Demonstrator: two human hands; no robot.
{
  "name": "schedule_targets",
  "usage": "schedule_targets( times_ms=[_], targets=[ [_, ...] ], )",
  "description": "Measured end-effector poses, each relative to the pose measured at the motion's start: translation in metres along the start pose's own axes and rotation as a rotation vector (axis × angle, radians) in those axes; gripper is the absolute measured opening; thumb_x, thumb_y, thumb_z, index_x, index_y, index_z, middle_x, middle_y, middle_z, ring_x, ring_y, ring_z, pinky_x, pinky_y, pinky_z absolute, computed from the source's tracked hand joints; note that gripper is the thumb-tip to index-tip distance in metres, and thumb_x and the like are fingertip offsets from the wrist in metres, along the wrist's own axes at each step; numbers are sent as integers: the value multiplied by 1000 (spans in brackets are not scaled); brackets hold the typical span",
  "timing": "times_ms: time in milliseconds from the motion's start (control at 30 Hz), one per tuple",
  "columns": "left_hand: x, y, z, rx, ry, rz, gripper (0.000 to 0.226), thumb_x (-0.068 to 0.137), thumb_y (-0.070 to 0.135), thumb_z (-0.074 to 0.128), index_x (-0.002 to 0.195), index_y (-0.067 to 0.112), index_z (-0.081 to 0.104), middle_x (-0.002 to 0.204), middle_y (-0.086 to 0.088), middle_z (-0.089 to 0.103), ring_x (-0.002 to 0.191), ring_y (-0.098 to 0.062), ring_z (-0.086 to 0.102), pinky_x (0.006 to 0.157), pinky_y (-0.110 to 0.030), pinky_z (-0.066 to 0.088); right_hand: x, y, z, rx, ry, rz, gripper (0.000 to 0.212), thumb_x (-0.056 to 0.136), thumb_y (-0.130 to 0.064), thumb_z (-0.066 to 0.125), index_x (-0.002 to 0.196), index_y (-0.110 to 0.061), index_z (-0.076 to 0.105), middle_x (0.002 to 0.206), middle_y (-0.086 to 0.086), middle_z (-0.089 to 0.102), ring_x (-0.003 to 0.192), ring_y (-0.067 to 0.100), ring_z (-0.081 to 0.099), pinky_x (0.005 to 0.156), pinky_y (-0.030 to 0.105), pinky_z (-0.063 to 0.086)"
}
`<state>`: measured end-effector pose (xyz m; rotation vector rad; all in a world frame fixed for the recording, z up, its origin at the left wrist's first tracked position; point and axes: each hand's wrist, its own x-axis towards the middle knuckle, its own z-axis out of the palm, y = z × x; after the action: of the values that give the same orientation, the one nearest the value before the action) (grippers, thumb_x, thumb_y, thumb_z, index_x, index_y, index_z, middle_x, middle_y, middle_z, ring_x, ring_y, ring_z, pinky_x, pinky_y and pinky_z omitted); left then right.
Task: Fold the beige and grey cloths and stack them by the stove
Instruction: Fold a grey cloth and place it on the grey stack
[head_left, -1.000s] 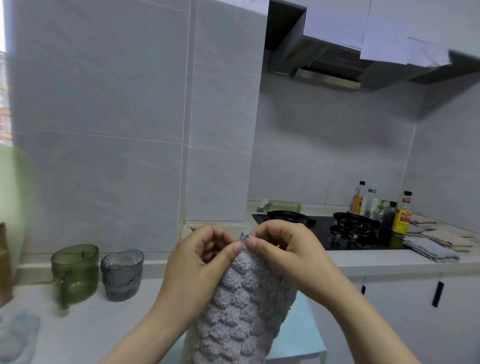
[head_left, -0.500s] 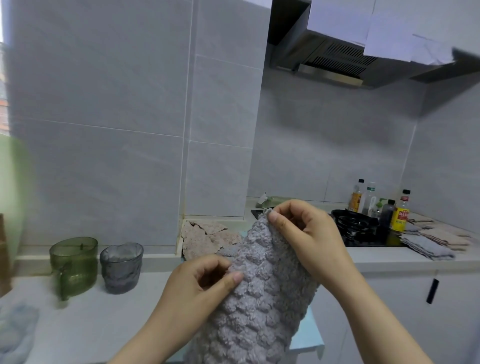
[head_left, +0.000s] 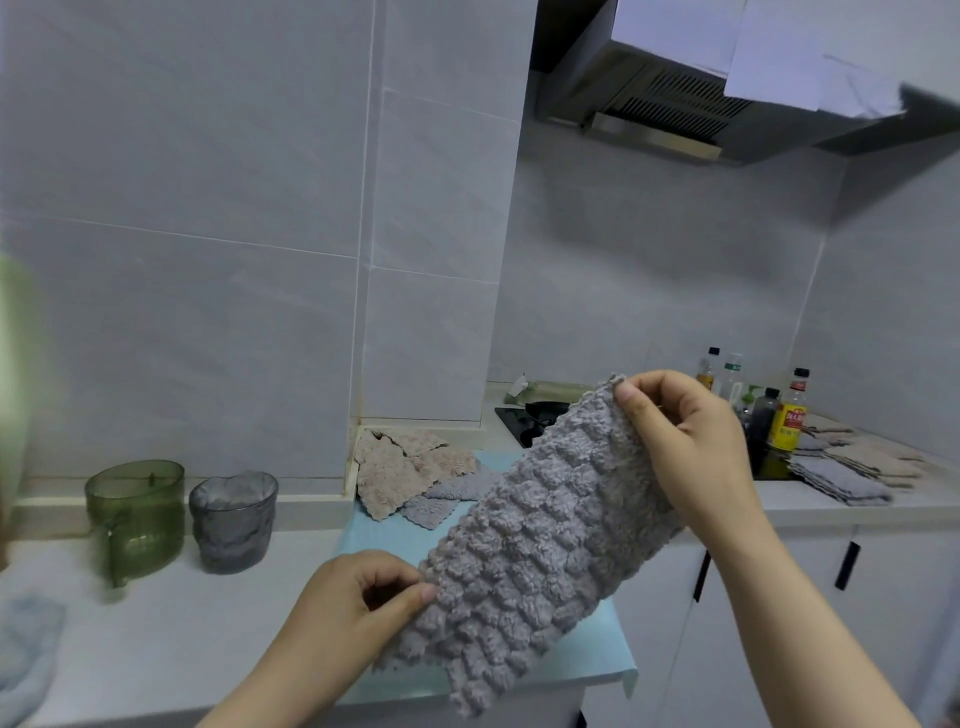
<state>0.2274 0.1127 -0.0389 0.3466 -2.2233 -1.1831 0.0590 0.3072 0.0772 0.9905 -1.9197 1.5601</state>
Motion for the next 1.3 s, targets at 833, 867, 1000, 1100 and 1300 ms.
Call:
schedule_targets(
  times_ms=[833,867,1000,1100,1300],
  targets=[
    [25,-13,-39,-289,-123,-177,25,84,28,70,78,4,65,63,-3,57,57,-10,50,55,-18,42,-35,84,-6,-210,25,120,12,98,-26,54,90,-17,59,82,-8,64,80,4,58,63,24,41],
    [27,-15,-36,-366,-89,-215,33,79,36,71,80,4,64,68,-7,61,60,-13,53,59,-21,46,-36,85,-5,-192,32,143,12,98,-26,54,91,-17,59,83,-8,64,81,4,59,64,23,41],
    [32,-24,-21,-408,170,-266,41,83,47,66,99,10,67,101,-15,71,94,-29,65,84,-40,48,-42,84,0,-123,18,225,14,98,-26,53,87,-19,59,76,0,65,74,13,59,59,23,40],
    [32,-21,-14,-212,337,-210,37,85,50,61,93,14,65,91,-16,68,86,-22,63,73,-35,42,-49,81,5,-73,33,262,15,96,-25,56,83,-19,60,72,10,66,68,22,58,59,28,41],
    [25,-4,-8,-157,338,-159,32,87,36,62,89,4,63,69,-18,59,59,-15,48,56,-30,33,-61,69,10,26,16,322,14,93,-22,61,80,-19,63,64,-2,64,60,20,56,57,30,42]
  ],
)
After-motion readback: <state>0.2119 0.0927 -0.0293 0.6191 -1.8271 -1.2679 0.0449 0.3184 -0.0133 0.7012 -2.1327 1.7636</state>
